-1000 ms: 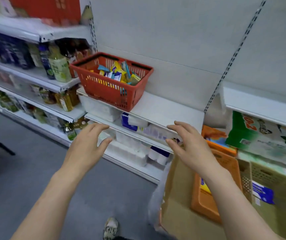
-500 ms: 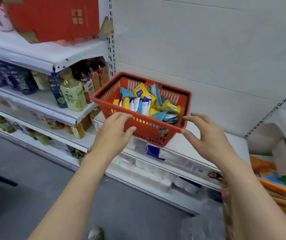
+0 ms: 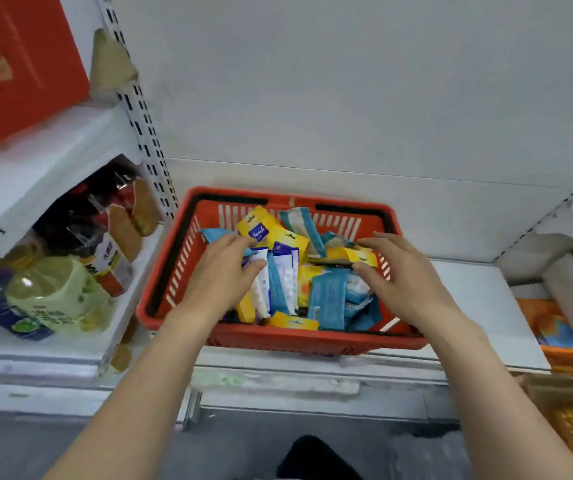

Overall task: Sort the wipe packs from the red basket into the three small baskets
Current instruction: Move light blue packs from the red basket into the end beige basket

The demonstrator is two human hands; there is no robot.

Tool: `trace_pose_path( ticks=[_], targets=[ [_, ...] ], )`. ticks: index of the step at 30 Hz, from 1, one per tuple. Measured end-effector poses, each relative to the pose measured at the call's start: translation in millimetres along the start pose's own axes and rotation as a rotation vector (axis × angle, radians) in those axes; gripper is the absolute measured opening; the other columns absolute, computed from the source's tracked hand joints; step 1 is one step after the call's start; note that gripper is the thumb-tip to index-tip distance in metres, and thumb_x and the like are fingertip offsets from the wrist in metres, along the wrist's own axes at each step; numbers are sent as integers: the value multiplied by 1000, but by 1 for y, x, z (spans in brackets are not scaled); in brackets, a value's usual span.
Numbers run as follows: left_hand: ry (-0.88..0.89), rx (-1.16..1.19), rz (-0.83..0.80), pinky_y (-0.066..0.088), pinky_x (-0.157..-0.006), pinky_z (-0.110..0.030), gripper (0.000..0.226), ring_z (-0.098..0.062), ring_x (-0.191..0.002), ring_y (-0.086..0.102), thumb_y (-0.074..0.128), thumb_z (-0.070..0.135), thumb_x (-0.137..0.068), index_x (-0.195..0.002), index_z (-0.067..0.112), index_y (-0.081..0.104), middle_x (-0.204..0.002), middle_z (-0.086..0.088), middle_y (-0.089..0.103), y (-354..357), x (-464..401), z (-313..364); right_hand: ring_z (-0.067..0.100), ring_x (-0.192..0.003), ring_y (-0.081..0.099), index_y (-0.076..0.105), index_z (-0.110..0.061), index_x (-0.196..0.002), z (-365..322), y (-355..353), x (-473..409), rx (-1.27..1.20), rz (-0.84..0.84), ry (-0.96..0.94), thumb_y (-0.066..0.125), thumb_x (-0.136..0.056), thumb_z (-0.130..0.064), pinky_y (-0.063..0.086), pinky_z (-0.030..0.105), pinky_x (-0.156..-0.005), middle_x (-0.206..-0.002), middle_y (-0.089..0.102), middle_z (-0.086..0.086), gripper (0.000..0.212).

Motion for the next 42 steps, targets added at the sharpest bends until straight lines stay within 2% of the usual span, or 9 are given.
trace_pose_path(
  ticks=[11, 16, 20, 24, 26, 31, 36, 40, 42],
  targets=[
    [-57, 49, -162, 41, -91, -29, 52, -19, -116, 53, 63, 47, -91, -133, 19, 56, -121, 1, 59, 56, -78, -8, 24, -121, 55, 54, -20, -137, 9, 97, -114, 15, -256, 8, 67, -88, -46, 47, 38, -97, -133, 61, 3, 57],
    [-77, 101, -176, 43, -95, -32, 53, -19, -123, 52, 64, 48, -90, -135, 22, 55, -136, 1, 56, 53, -86, -15, 26, -112, 48, 68, -15, -107, -6, 117, -141, 227, -223, 8, 64, -89, -46, 45, 39, -89, -107, 65, 6, 36],
    [-92, 326, -97, 44, -99, -31, 54, -9, -120, 55, 68, 45, -86, -136, 28, 54, -131, 8, 60, 40, -89, -20, 10, -89, 70, 75, -18, -104, -3, 91, -137, -506, -119, 173, 68, -92, -32, 55, 33, -79, -95, 75, -4, 20],
    [-160, 769, -159, 56, -90, -33, 44, -11, -100, 69, 73, 32, -86, -127, 23, 60, -109, 3, 72, 48, -91, -12, 18, -86, 75, 73, -13, -109, -17, 100, -121, -947, -300, 212, 67, -94, -20, 60, 28, -70, -94, 78, 3, 18],
    [-174, 791, -178, 59, -82, -35, 26, -17, -89, 73, 75, 22, -85, -109, 22, 65, -93, -2, 75, 53, -92, -11, 15, -78, 74, 73, -14, -104, -13, 106, -117, -889, -293, 236, 69, -93, -20, 59, 26, -63, -88, 78, 3, 13],
    [-377, 649, -115, 59, -80, -47, 12, -20, -82, 72, 73, 18, -87, -98, 17, 67, -86, -2, 72, 58, -89, -57, 15, -91, 68, 72, -21, -99, 55, 82, -120, -385, 44, 363, 76, -84, -34, 56, 39, -85, -98, 74, -2, 20],
    [-402, 693, -102, 59, -82, -49, 8, -19, -86, 72, 70, 23, -90, -92, 29, 66, -90, 0, 73, 58, -90, -67, 23, -102, 65, 66, -18, -118, 69, 114, -125, 53, -259, 348, 79, -77, -41, 51, 34, -81, -115, 70, 4, 49],
    [-378, 676, -110, 60, -78, -45, 4, -14, -83, 71, 68, 27, -91, -91, 30, 65, -89, 3, 73, 59, -93, -61, 21, -87, 64, 73, -19, -96, 61, 110, -130, 126, -170, 330, 74, -84, -33, 45, 30, -67, -95, 72, 1, 18],
    [-385, 673, -112, 61, -77, -45, 3, -14, -84, 71, 66, 30, -92, -93, 28, 64, -92, 3, 72, 58, -94, -63, 22, -83, 66, 69, -16, -89, 61, 94, -130, -120, -29, 375, 73, -87, -32, 49, 33, -63, -88, 71, 2, 16]
  ],
)
Point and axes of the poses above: each hand's wrist, its own x-axis away from the middle knuckle, its own y-axis out of the palm, z = x × y, the point moved 10 cm from there along -x, towards the middle knuckle
